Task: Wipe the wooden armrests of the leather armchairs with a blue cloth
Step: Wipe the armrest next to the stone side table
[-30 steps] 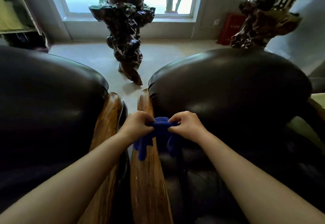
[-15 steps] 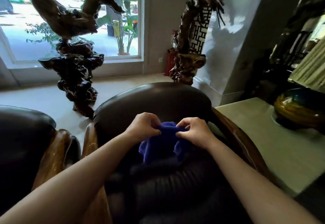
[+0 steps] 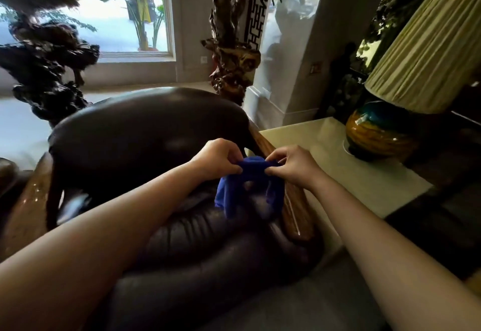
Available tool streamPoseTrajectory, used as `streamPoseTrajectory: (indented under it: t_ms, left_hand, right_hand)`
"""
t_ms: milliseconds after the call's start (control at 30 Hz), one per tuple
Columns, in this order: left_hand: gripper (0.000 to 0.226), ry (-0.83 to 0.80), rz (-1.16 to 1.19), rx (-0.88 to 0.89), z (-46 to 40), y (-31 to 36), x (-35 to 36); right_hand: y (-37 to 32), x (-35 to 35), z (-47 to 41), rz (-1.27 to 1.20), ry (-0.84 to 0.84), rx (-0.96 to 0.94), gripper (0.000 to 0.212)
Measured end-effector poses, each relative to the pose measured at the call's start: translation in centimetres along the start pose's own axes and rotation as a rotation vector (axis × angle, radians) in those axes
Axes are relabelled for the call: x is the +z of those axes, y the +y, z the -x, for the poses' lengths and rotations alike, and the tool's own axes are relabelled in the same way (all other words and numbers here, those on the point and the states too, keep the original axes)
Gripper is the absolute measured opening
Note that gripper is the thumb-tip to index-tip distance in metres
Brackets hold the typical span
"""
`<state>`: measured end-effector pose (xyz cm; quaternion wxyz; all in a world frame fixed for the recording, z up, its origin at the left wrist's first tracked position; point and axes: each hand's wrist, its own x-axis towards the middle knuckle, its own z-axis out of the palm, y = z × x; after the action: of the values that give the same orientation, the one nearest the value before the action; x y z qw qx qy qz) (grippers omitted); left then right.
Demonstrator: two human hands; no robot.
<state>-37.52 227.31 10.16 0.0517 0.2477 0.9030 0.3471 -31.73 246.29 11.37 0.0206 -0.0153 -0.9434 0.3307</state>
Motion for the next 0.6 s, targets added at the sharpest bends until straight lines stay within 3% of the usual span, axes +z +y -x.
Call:
streamPoseTrajectory:
  t_ms: [600]
  left_hand:
    - [0.012, -0.176, 0.008, -0.119, -22.3, 0.9, 19.2]
  right_hand:
    - [24.9, -3.7, -15.0, 0.003, -0.219, 0.230, 0.018]
